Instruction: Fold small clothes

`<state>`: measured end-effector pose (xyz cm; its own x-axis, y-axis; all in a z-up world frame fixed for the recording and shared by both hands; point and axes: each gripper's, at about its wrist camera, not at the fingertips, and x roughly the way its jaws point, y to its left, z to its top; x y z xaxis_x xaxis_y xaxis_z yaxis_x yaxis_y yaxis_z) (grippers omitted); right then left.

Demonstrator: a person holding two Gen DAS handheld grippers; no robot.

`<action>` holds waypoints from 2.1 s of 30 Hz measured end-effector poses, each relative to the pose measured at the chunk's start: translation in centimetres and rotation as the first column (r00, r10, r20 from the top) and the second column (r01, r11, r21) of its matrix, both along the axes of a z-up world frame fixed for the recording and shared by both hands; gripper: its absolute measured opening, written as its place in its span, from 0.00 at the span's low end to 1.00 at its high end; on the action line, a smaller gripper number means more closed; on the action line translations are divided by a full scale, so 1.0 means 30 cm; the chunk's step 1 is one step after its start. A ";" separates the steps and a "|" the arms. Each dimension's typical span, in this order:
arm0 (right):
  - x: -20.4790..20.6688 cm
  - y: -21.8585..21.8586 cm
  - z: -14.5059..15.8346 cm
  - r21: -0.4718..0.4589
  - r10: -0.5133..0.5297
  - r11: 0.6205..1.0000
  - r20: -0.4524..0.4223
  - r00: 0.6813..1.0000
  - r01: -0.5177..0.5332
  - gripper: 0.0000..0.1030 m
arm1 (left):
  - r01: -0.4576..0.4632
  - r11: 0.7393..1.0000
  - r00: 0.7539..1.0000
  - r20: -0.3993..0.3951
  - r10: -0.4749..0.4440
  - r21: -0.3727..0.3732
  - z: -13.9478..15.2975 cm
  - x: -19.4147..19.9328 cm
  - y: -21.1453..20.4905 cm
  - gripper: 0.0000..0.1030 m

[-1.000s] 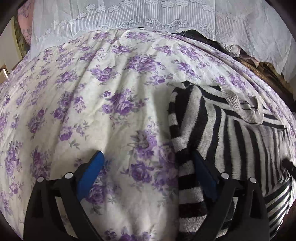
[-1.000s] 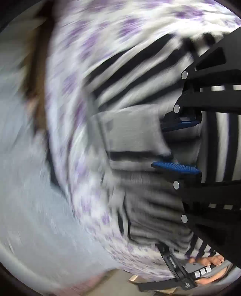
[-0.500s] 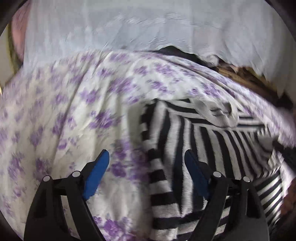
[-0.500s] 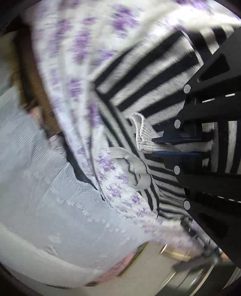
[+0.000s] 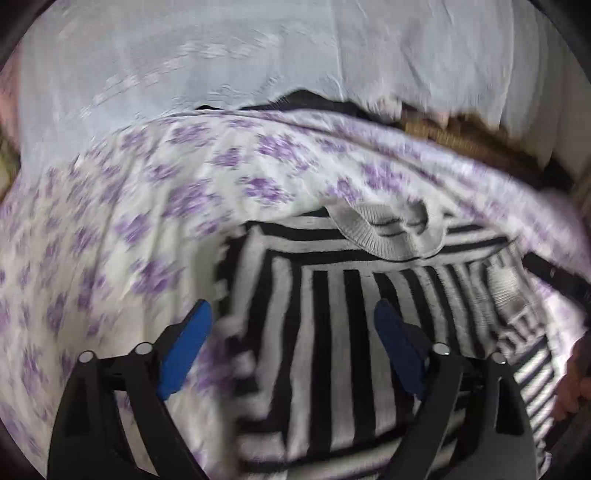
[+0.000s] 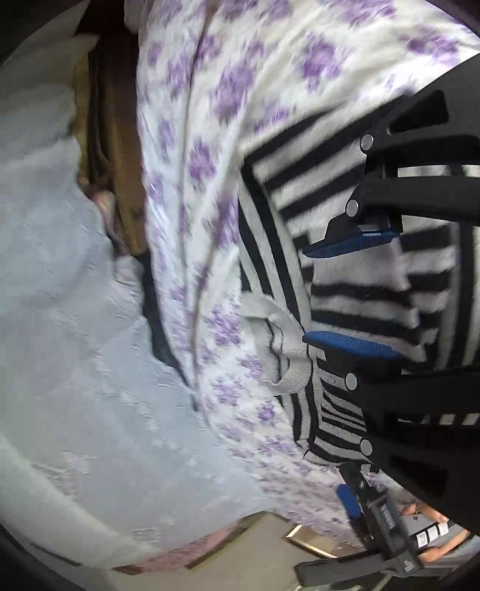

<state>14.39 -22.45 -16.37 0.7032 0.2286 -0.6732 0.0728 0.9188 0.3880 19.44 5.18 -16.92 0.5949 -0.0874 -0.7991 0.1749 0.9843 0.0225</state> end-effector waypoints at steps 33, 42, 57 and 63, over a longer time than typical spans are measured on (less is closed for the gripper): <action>-0.266 0.096 -0.108 -0.173 0.112 0.979 0.011 0.994 -0.108 0.81 | -0.074 0.992 0.997 0.004 0.073 0.099 -0.104 -0.313 0.074 0.96; -0.426 0.102 -0.126 -0.147 0.133 0.979 -0.079 0.988 -0.143 0.97 | 0.057 0.981 0.998 -0.008 -0.057 0.183 -0.134 -0.566 -0.012 0.96; -0.627 -0.060 -0.104 0.000 0.016 1.000 0.018 1.000 -0.016 0.97 | -0.001 0.979 0.999 0.046 -0.009 0.203 -0.117 -0.631 0.031 0.96; -0.736 -0.235 -0.115 0.148 -0.084 0.986 0.060 0.995 0.074 0.97 | -0.014 0.996 0.999 0.053 0.009 0.085 -0.076 -0.690 0.116 0.96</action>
<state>-7.69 -29.49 -19.81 0.7645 0.2629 -0.5886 0.1127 0.8445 0.5235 -1.26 8.68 -19.19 0.6368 -0.0130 -0.7709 0.1601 0.9803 0.1157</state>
